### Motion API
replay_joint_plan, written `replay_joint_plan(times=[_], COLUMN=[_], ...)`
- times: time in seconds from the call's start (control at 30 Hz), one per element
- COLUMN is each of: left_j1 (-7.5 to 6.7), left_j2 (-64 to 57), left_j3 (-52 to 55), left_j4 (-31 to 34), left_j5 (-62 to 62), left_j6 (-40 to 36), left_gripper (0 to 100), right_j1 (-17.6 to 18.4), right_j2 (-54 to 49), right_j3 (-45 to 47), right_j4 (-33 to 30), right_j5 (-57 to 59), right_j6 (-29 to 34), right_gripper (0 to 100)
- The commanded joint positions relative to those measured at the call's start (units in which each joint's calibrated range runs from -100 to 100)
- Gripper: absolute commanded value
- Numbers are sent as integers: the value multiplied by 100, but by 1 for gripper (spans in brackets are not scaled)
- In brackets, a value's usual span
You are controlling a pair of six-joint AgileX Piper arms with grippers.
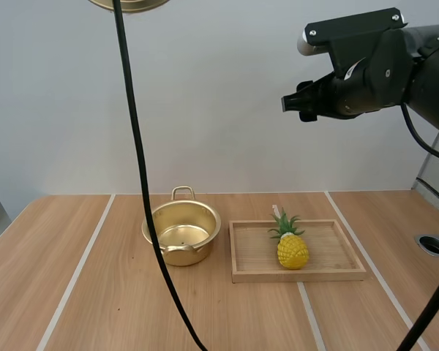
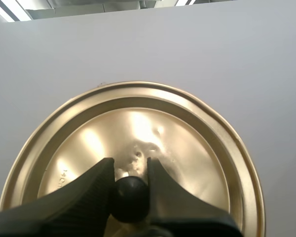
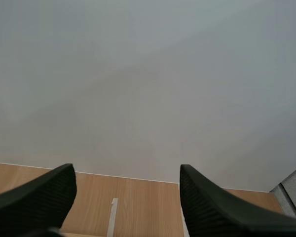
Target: Open the pot, put the pineapple inside, and close it
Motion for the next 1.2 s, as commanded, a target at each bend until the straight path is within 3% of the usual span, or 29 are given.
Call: replay_joint_plan(times=[0.0, 0.4, 0.93, 1.17], left_j1=[1, 1, 1, 1], left_j2=[-44, -44, -44, -44], left_j3=[-56, -56, -56, -56], left_j4=[-140, -140, -140, -137], left_j5=[-189, -189, -189, -174], left_j6=[-21, -21, -21, -21], left_gripper=[0, 0, 0, 0], right_j1=[-17, -17, -17, -17], right_j2=[-30, 291, 1347, 1426], right_j3=[-37, -37, -28, 763], right_j4=[-106, 553, 652, 702], right_j5=[161, 1278, 2600, 2399], right_j6=[-37, -37, -307, -485], right_gripper=[100, 100, 100, 100])
